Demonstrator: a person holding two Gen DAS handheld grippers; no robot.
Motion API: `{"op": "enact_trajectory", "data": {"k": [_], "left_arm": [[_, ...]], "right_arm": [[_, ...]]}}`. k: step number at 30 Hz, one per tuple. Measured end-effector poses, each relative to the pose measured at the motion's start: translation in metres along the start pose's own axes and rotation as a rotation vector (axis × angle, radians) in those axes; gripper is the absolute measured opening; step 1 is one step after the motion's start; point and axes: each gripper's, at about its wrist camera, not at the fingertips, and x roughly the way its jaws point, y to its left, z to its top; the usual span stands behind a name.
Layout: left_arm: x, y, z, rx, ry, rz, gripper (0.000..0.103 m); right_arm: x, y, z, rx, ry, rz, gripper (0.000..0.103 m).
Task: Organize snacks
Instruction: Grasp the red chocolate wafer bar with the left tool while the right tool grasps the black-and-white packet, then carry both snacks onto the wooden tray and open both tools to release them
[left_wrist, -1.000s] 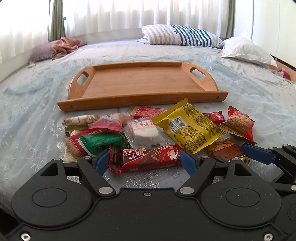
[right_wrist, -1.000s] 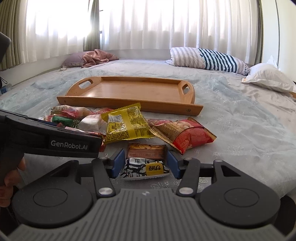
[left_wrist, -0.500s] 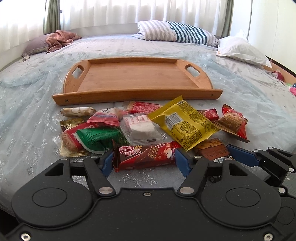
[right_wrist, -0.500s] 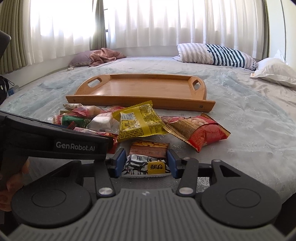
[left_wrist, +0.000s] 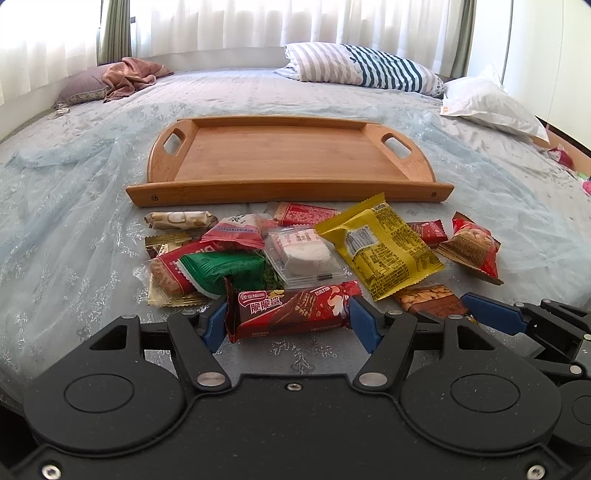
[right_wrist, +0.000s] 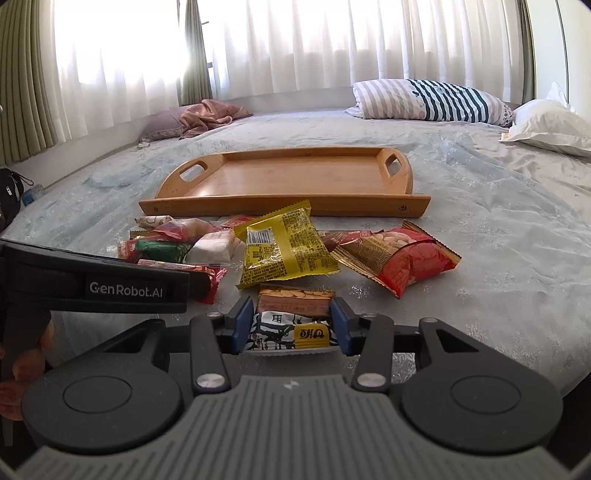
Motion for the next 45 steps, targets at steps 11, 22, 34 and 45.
{"op": "enact_trajectory", "data": {"k": [11,22,34,45], "left_arm": [[-0.001,0.006,-0.001,-0.018,0.0,0.022,0.066],[-0.003,0.009,-0.001,-0.031,-0.001,0.006,0.065],[-0.022,0.015,0.013,-0.056,-0.049,-0.036,0.065],[-0.009,0.037,0.052,-0.089,-0.104,-0.061,0.065]], "right_arm": [[0.01,0.004,0.001,0.009,-0.015,-0.046,0.081],[0.011,0.008,0.001,0.043,0.005,-0.049,0.049],[-0.009,0.013,0.015,0.042,-0.051,0.002,0.049],[0.003,-0.005,0.04,0.077,-0.101,-0.027,0.049]]}}
